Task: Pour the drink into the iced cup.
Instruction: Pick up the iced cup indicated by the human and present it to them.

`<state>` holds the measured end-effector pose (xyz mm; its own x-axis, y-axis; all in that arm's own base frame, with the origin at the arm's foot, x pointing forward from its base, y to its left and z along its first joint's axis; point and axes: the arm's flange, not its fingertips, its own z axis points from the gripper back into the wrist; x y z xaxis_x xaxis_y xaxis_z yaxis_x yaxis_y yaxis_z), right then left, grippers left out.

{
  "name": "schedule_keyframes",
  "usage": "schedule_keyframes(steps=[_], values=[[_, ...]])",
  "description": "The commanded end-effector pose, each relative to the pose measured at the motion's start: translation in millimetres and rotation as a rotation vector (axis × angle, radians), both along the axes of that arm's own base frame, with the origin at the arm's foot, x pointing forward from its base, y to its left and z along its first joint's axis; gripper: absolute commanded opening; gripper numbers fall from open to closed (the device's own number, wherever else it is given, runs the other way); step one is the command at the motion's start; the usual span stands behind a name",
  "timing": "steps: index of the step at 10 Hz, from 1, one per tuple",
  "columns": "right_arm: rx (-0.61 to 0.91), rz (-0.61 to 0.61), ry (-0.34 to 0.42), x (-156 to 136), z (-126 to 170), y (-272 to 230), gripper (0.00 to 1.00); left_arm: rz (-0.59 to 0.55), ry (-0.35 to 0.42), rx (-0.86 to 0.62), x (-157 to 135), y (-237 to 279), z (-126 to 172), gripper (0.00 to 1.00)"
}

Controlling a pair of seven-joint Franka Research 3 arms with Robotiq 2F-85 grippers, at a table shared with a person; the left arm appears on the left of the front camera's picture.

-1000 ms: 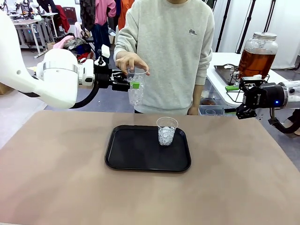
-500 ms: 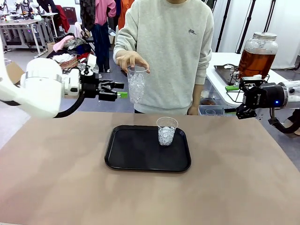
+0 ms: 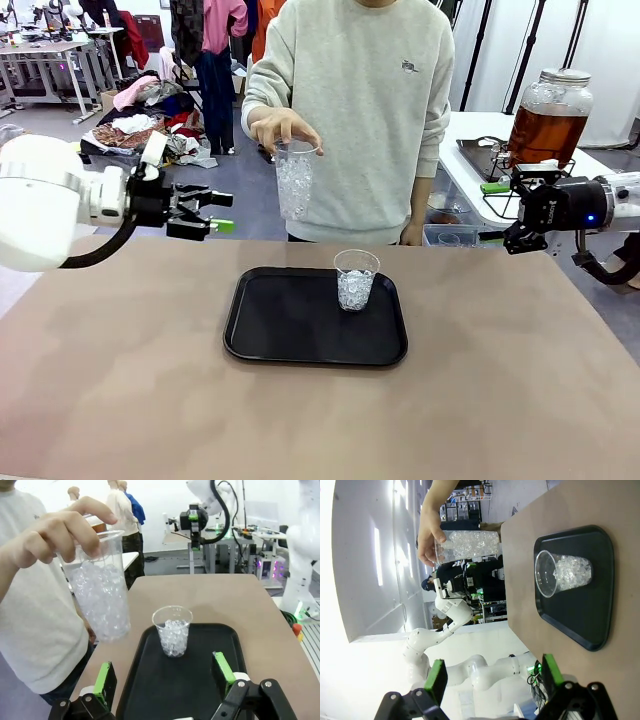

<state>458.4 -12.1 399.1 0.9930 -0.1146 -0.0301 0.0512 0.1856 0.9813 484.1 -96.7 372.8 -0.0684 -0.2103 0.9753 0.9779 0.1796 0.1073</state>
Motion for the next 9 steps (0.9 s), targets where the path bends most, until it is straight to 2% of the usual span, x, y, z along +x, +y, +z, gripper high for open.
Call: schedule_keyframes(steps=[1, 4, 9], values=[[0.001, -0.001, -0.003, -1.0, 1.6, 0.0, 1.00, -0.045, -0.041, 0.003, -10.9, 16.5, -7.9, 1.00], [0.001, -0.001, -0.003, -1.0, 1.6, 0.0, 1.00, -0.070, -0.068, -0.011, -21.9, 34.9, -15.4, 1.00], [0.001, -0.001, -0.003, -1.0, 1.6, 0.0, 1.00, -0.095, -0.044, -0.046, -25.2, 45.4, -19.9, 1.00]])
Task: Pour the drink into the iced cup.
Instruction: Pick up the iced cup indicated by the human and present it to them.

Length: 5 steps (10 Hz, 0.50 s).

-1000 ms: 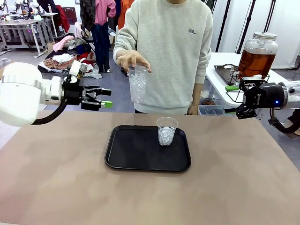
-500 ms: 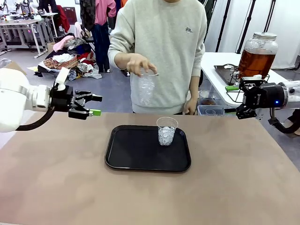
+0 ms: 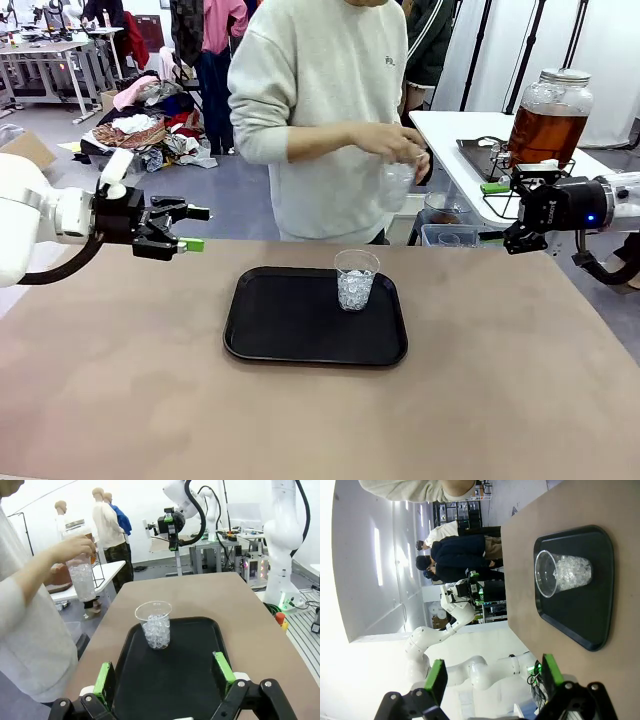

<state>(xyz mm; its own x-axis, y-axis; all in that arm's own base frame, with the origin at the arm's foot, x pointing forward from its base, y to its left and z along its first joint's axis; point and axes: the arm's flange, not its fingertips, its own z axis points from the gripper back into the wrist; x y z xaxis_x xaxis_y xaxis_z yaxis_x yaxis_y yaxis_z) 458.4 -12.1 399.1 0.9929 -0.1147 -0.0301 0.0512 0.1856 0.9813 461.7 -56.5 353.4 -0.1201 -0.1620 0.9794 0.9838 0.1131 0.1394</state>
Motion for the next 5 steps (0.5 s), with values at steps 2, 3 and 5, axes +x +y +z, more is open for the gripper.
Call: schedule_keyframes(steps=[2, 3, 5], values=[[0.001, -0.001, -0.003, -1.0, 1.6, 0.0, 1.00, -0.014, 0.025, -0.009, 0.3, 4.8, 2.0, 1.00], [0.001, -0.001, -0.003, -1.0, 1.6, 0.0, 1.00, -0.001, 0.001, -0.001, -0.1, 0.0, -0.2, 1.00], [0.001, -0.001, -0.003, -1.0, 1.6, 0.0, 1.00, -0.001, 0.001, -0.001, -0.1, 0.0, -0.2, 1.00]])
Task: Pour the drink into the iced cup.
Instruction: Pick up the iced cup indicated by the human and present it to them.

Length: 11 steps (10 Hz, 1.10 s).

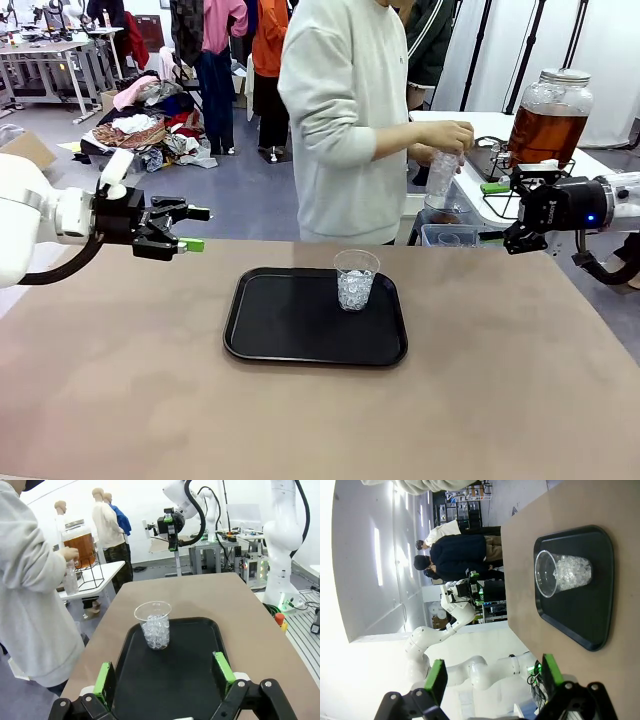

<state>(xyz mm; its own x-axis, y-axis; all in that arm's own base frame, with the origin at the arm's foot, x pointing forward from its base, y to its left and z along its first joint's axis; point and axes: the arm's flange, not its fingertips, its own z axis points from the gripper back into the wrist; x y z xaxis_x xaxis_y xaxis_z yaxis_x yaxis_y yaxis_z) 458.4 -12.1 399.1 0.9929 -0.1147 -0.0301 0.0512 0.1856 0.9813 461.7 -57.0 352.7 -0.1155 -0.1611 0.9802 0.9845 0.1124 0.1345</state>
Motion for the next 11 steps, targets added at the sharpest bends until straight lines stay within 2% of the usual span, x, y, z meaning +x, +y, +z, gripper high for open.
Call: schedule_keyframes(steps=[1, 11], values=[[0.001, -0.001, -0.003, -1.0, 1.6, 0.0, 1.00, 0.000, -0.004, 0.000, -0.1, 0.4, 0.6, 1.00], [0.001, -0.001, -0.003, -1.0, 1.6, 0.0, 1.00, 0.000, -0.004, 0.000, -0.1, 0.4, 0.6, 1.00]])
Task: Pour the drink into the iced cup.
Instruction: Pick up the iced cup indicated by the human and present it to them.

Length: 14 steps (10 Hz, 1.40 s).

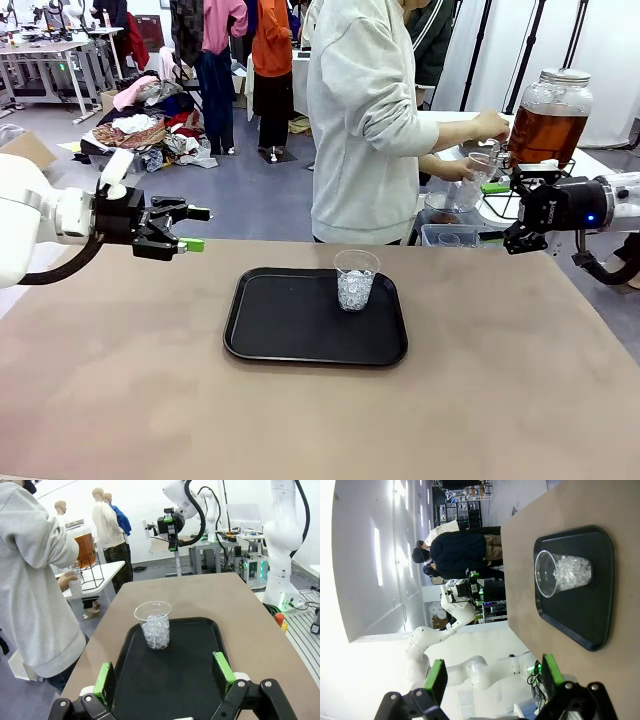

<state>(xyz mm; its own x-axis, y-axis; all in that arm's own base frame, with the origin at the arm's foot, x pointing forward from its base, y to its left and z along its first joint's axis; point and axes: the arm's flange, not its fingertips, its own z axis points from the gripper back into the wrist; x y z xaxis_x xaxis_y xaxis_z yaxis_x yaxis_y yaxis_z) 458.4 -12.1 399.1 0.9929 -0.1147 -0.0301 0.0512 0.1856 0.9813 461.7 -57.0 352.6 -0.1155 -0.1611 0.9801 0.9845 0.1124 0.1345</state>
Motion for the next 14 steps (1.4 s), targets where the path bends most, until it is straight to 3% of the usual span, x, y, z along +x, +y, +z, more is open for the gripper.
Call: schedule_keyframes(steps=[1, 14], values=[[0.001, -0.001, -0.003, -1.0, 1.6, 0.0, 1.00, 0.000, -0.004, 0.000, -0.1, 0.4, 0.6, 1.00], [0.001, -0.001, -0.003, -1.0, 1.6, 0.0, 1.00, 0.000, -0.004, 0.000, -0.1, 0.4, 0.6, 1.00]])
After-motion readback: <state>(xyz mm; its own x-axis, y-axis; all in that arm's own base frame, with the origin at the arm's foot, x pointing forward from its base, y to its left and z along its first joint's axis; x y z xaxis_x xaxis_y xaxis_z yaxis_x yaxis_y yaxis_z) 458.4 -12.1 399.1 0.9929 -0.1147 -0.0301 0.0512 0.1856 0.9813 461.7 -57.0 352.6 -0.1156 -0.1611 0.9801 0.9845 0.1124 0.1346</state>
